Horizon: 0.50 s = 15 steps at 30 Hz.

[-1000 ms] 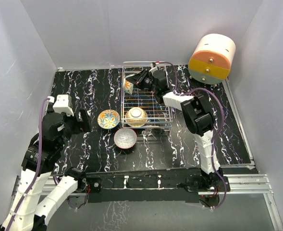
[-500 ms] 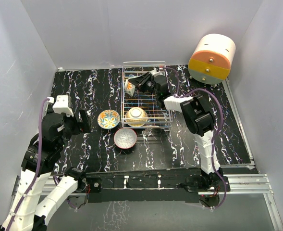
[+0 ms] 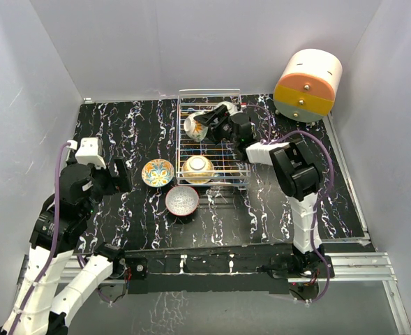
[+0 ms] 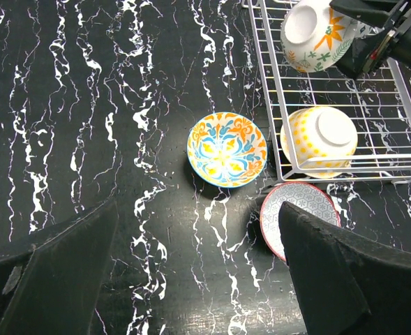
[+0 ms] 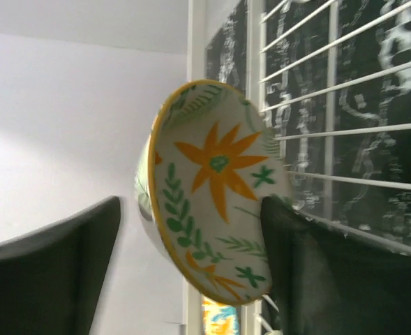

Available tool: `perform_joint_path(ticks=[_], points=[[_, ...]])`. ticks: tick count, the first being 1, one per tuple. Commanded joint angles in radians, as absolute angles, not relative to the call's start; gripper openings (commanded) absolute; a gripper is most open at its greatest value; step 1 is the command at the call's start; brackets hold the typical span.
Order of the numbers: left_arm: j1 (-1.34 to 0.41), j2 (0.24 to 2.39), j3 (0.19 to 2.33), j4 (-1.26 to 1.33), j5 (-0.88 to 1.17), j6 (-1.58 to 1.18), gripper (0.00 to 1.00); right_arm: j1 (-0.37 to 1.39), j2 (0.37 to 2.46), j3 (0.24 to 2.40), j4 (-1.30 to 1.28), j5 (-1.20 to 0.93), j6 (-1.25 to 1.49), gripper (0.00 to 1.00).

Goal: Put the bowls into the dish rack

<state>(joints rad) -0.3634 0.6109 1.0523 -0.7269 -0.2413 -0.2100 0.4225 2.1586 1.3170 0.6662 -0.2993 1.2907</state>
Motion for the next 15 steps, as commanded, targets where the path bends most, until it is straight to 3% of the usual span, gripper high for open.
perform_joint_path(ticks=[1, 15], points=[[-0.367, 0.611, 1.083, -0.732, -0.244, -0.212, 0.97, 0.407, 2.091, 1.280, 0.579, -0.237, 1.252, 0.98], [-0.367, 0.623, 1.078, -0.710, -0.229, -0.212, 0.97, 0.402, 2.028, 1.333, 0.345, -0.179, 1.132, 0.99]])
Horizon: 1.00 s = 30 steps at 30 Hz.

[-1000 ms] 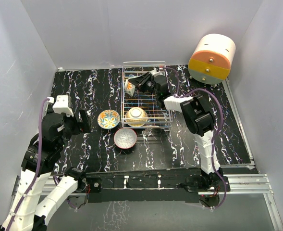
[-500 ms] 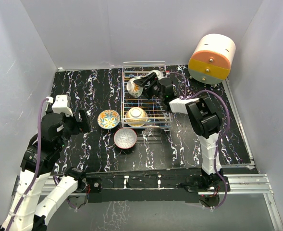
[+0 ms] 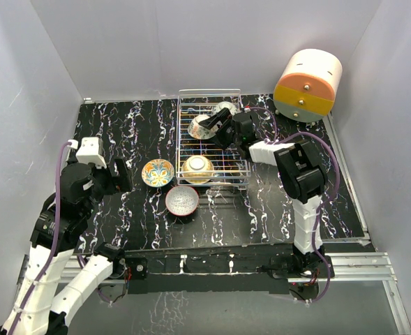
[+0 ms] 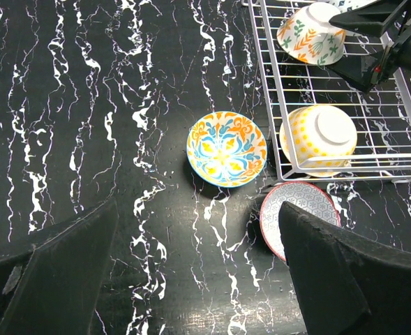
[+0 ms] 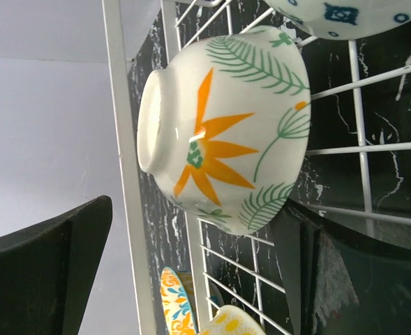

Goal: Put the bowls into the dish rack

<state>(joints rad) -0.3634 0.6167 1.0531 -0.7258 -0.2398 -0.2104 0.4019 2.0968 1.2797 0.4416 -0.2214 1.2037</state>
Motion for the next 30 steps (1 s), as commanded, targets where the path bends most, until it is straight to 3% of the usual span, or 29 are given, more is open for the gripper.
perform_joint_path(ticks=[1, 13, 23, 30], points=[[-0.367, 0.623, 1.078, -0.711, -0.230, -0.211, 0.97, 0.402, 2.023, 1.341, 0.316, -0.176, 1.115, 0.99], [-0.367, 0.615, 1.071, -0.698, -0.219, -0.213, 0.97, 0.410, 1.996, 1.429, 0.035, -0.193, 0.917, 0.99], [-0.368, 0.604, 1.056, -0.700, -0.218, -0.218, 0.97, 0.471, 1.906, 1.521, -0.191, -0.004, 0.663, 0.99], [-0.367, 0.618, 1.045, -0.684, -0.210, -0.216, 0.97, 0.539, 1.967, 1.738, -0.384, 0.142, 0.444, 0.99]])
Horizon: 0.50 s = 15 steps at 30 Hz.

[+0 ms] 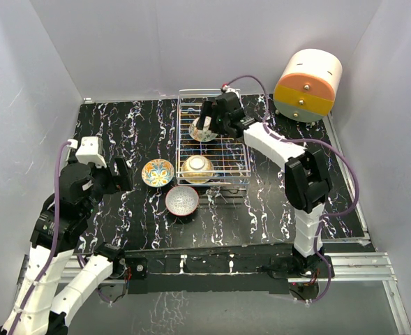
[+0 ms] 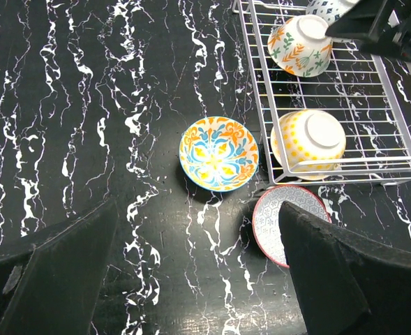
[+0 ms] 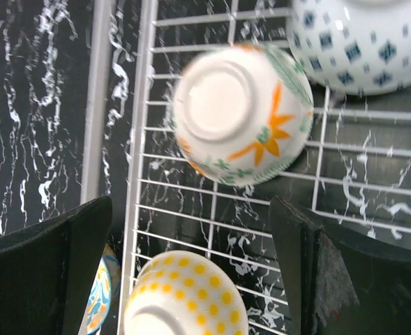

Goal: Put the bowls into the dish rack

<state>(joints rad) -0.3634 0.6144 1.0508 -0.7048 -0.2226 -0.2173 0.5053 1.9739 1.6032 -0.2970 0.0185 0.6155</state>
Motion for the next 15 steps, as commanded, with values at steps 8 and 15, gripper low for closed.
perform_joint_path(ticks=[8, 15], points=[[-0.367, 0.624, 1.036, -0.684, -0.218, -0.209, 0.97, 0.541, 2.136, 2.004, -0.491, 0.190, 0.306, 0.99], [-0.367, 0.636, 1.032, -0.683, -0.232, -0.199, 0.97, 0.541, 2.245, 2.106, -0.511, 0.218, 0.245, 0.99]])
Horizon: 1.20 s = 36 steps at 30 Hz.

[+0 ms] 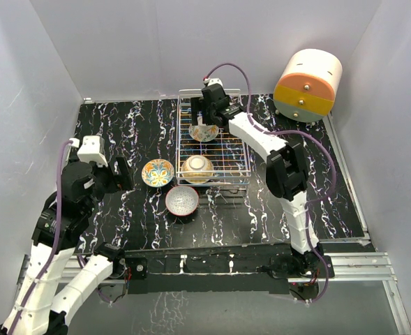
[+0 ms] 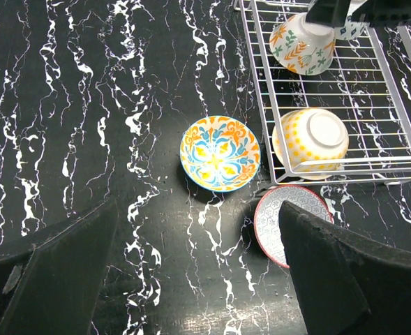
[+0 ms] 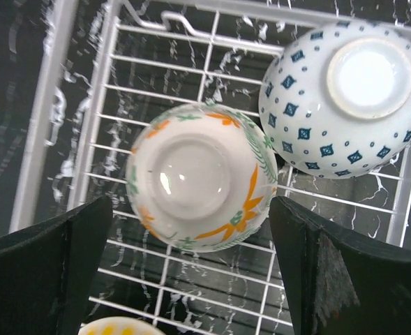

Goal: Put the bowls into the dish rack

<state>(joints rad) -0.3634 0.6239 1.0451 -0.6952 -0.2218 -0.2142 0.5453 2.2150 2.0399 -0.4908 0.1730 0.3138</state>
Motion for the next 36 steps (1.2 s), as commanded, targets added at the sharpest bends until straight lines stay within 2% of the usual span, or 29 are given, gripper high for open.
perform_joint_path(ticks=[1, 10, 22, 34, 36], points=[[-0.367, 0.637, 1.030, -0.682, -0.233, -0.199, 0.97, 0.541, 2.250, 2.107, -0.505, 0.216, 0.239, 0.99], [-0.367, 0.652, 1.016, -0.662, -0.221, -0.201, 0.97, 0.541, 2.269, 2.085, -0.437, 0.189, 0.178, 0.98], [-0.368, 0.666, 1.022, -0.660, -0.231, -0.189, 0.97, 0.541, 2.285, 2.079, -0.376, 0.167, 0.179, 0.84], [-0.367, 0.660, 1.023, -0.671, -0.243, -0.189, 0.97, 0.550, 2.321, 2.093, -0.384, 0.175, 0.174, 0.82], [-0.367, 0.658, 1.022, -0.672, -0.244, -0.189, 0.97, 0.551, 2.321, 2.086, -0.374, 0.184, 0.172, 0.76]])
